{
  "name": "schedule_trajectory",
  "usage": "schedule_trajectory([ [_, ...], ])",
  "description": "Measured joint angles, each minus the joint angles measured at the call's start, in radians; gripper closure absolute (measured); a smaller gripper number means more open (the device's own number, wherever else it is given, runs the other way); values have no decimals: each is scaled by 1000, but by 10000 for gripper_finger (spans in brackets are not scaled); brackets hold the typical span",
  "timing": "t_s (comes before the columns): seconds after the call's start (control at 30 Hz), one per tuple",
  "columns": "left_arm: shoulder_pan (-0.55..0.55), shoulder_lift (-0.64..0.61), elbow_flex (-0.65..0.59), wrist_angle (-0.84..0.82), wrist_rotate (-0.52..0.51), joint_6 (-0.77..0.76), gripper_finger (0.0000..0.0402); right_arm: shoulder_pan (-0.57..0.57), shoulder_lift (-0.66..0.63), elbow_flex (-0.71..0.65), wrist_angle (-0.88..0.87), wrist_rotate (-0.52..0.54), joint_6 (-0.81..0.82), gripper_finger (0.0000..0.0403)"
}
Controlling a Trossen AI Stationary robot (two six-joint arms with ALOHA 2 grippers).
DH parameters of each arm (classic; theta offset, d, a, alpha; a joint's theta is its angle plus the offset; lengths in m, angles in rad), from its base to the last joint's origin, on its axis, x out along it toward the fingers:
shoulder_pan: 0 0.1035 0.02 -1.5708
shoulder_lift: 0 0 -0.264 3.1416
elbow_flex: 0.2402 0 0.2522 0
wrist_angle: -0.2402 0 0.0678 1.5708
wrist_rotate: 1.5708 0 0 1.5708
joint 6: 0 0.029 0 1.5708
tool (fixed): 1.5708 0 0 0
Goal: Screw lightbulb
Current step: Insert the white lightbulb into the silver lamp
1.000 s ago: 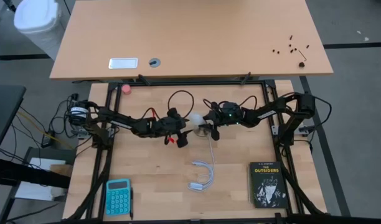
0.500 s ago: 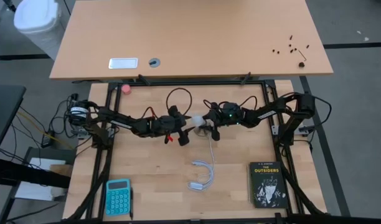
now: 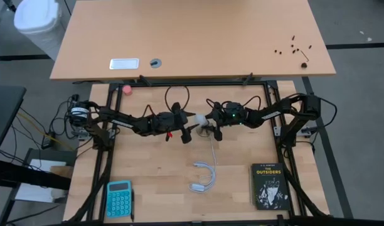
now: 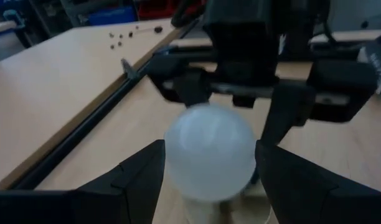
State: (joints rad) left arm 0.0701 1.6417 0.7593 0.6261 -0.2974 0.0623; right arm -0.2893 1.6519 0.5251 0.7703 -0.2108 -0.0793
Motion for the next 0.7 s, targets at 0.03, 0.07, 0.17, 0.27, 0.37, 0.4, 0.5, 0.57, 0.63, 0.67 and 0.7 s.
schedule_trajectory([
  [0.03, 1, 0, 0, 15, 12, 7, 147, 0, 0, 0, 6, 0, 2, 162],
  [0.07, 3, 0, 0, 28, 27, 10, 147, 3, 0, 0, 11, 0, 6, 164],
  [0.17, 8, 0, 8, 35, 38, 12, 147, 7, -1, 1, 22, 0, 9, 170],
  [0.27, 9, 0, 21, 34, 38, 16, 147, 8, -1, 1, 21, 5, 13, 173],
  [0.37, 9, 0, 39, 35, 38, 33, 147, 7, -1, 1, 33, 9, 16, 173],
  [0.4, 9, 0, 44, 35, 38, 36, 147, 7, -1, 1, 44, 9, 19, 173],
  [0.5, 7, 0, 53, 25, 19, 37, 147, -2, -1, 2, 46, 9, 24, 175],
  [0.57, 0, 0, 53, 1, -49, 27, 147, -11, -1, -1, 35, 9, 24, 186],
  [0.63, -15, -2, 53, -52, -156, 10, 147, -16, -1, -8, 33, 2, 28, 206],
  [0.67, -28, -9, 53, -99, -224, 3, 147, -20, -4, -9, 31, -8, 37, 218],
  [0.7, -43, -15, 53, -143, -302, -5, 147, -23, -14, -11, 28, -19, 48, 228],
])
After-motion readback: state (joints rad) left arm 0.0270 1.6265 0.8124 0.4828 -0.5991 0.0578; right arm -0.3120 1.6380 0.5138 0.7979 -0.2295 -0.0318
